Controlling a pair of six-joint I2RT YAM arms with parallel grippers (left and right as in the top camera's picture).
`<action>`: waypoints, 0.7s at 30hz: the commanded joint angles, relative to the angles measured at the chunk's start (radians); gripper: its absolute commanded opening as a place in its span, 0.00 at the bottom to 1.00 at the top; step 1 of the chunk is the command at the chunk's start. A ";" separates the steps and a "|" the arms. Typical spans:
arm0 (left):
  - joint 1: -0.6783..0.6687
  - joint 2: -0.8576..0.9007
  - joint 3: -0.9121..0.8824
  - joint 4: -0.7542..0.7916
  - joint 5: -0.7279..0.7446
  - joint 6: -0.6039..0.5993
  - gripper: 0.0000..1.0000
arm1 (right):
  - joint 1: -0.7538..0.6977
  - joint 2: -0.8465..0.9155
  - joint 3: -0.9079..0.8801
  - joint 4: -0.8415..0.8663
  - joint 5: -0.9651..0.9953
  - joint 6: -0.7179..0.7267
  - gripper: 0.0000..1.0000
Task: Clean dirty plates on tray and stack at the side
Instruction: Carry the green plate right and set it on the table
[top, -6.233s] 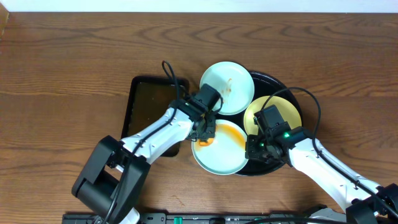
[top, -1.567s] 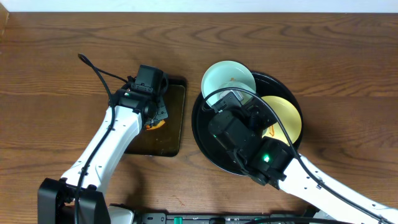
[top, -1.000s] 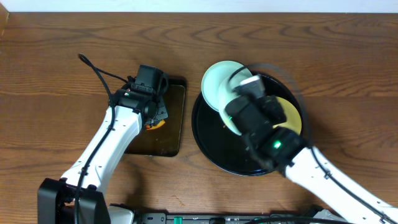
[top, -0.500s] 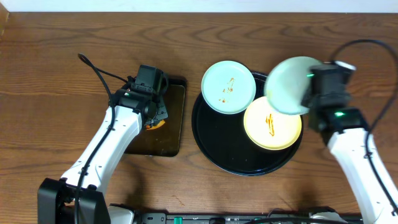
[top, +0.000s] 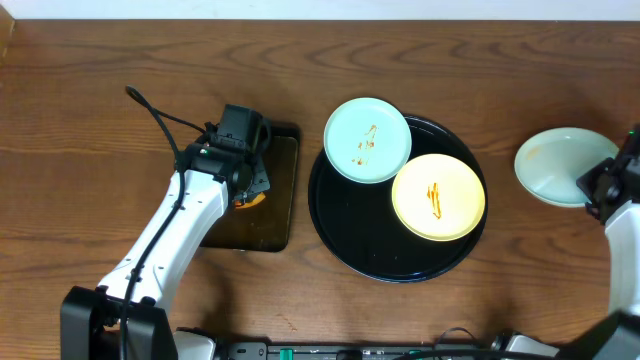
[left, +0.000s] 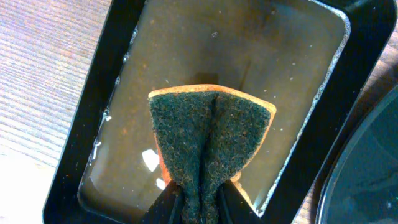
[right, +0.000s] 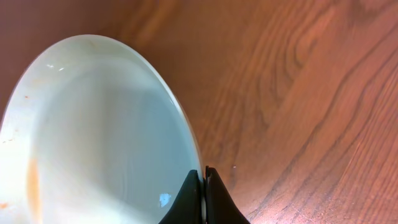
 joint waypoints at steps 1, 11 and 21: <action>0.003 -0.003 0.013 -0.003 -0.016 -0.005 0.17 | -0.050 0.063 0.023 0.008 -0.066 0.020 0.01; 0.003 -0.003 0.013 -0.003 -0.016 -0.005 0.17 | -0.076 0.180 0.023 0.038 -0.119 0.017 0.09; 0.003 -0.003 0.013 -0.002 -0.016 -0.005 0.17 | -0.019 0.130 0.024 0.013 -0.629 -0.219 0.40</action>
